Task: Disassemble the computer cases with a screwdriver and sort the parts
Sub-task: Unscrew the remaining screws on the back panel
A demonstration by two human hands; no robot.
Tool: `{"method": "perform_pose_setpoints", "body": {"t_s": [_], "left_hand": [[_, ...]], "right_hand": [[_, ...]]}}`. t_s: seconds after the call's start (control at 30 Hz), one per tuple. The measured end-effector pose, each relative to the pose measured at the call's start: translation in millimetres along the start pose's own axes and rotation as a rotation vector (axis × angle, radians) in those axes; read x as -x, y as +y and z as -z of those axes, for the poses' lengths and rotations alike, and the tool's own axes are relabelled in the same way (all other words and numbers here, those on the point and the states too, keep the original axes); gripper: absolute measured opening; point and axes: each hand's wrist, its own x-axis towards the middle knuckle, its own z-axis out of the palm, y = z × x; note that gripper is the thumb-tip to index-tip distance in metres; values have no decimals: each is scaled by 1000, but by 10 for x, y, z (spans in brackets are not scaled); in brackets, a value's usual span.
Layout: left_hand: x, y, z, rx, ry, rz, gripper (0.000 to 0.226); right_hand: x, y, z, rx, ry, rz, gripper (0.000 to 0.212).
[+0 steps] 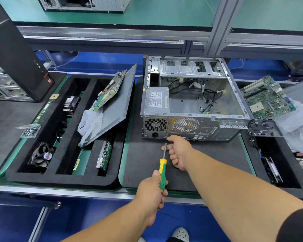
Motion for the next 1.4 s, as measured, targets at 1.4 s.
{"method": "perform_pose_setpoints", "body": {"t_s": [1.4], "left_hand": [[176,755,-2375,-302,-543,-70,34]], "right_hand": [[636,-1347,3638,443,441,311,26]]}}
